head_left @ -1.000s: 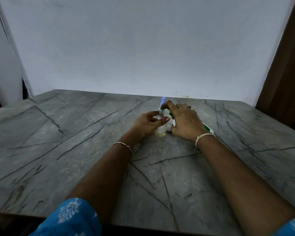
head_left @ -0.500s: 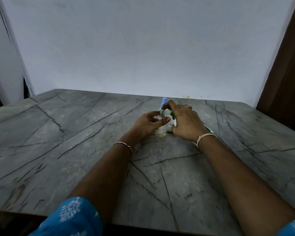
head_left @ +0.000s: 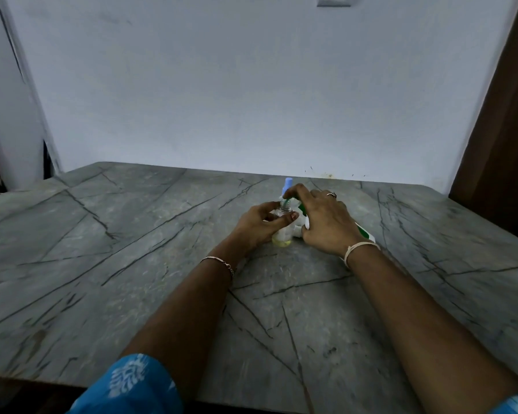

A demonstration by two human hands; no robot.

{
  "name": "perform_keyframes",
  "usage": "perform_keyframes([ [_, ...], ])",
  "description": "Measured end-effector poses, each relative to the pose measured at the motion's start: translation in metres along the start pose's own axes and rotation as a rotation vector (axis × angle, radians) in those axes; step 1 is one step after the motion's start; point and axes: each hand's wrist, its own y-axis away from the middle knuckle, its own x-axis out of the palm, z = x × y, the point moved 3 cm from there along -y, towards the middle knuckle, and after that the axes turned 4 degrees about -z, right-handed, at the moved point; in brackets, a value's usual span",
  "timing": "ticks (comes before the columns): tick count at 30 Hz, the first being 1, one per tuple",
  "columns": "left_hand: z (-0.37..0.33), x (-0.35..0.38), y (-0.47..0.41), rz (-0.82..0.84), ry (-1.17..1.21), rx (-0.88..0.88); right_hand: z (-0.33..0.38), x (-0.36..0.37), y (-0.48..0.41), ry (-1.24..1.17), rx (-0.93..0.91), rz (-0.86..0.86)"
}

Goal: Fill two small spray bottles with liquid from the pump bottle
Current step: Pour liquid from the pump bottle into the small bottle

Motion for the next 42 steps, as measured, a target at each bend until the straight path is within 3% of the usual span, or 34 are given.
perform_keyframes([
  [11, -0.0017, -0.0002, 0.0026, -0.026, -0.032, 0.052, -0.0022, 0.0017, 0.0039, 0.051, -0.02, -0.027],
  [42, 0.0036, -0.001, 0.0002, 0.036, 0.083, -0.015, -0.0023, 0.0037, 0.0057, 0.028, -0.002, -0.058],
])
